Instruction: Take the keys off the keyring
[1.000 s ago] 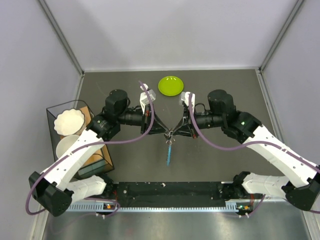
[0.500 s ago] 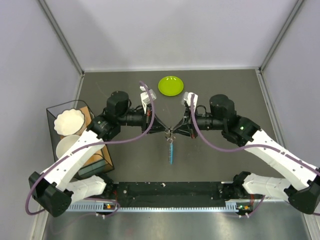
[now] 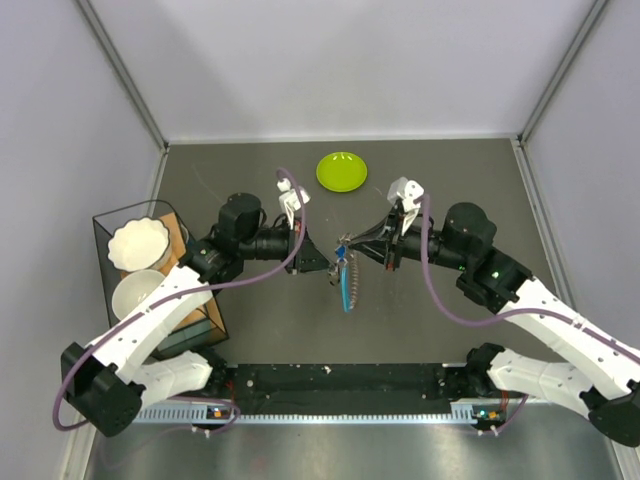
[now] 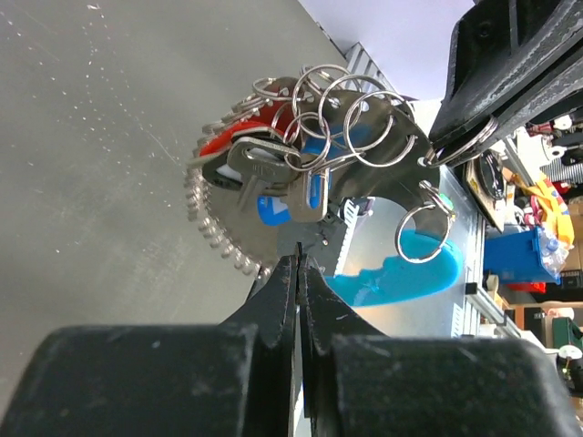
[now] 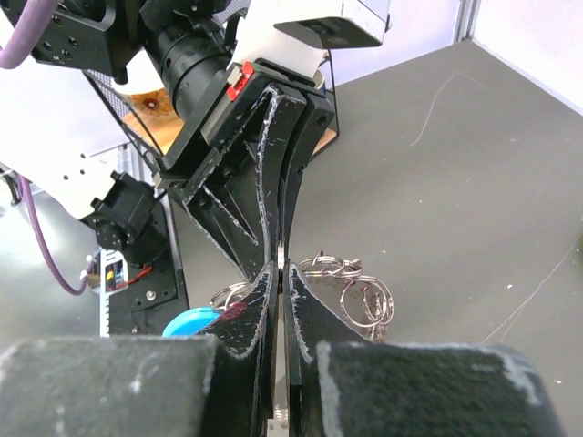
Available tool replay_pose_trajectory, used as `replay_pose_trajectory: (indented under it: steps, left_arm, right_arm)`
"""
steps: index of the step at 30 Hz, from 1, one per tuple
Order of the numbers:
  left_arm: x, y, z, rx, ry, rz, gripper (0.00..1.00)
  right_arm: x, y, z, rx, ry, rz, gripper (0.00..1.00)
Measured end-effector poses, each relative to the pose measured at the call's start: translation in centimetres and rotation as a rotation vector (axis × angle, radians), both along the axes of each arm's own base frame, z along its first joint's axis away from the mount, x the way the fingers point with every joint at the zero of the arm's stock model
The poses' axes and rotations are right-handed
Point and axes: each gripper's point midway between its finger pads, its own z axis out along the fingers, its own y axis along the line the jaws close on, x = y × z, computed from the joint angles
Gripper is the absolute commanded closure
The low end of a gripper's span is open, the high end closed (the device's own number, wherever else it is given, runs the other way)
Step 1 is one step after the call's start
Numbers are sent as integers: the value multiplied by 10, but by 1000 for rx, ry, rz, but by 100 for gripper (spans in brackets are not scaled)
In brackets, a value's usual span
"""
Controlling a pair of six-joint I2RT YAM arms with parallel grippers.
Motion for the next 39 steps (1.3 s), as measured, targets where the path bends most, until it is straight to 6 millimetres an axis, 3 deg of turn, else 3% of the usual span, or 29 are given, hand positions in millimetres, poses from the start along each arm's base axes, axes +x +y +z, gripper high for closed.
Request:
replay_pose_trajectory:
  steps: [9,17,21,23,30,34,39]
  left_arm:
    - [7,2,-5,23,-11,43,100]
    - [33,22,-26,189,-82,190,100]
    - [48,34,-31,270,-136,258,100]
    - [57,40,-34,316,-161,295,100]
    - [97,57,-56,518,-198,403,100]
    - [103,68,-74,605,-188,422,100]
    - [109,69,-80,628,-190,434,100]
  right_arm:
    - [0,-3,6,22,-13,-12,100]
    - [0,-8,13,39,-34,-38,100]
    - [3,-17,3,17,-34,-87,100]
    - [14,-24,-5,-13,-19,-158,100]
    - [60,-75,-50,-170,80,-499,100]
    - [82,-121,-83,-290,153,-735,100]
    - [94,-162,-110,-362,225,-895,100]
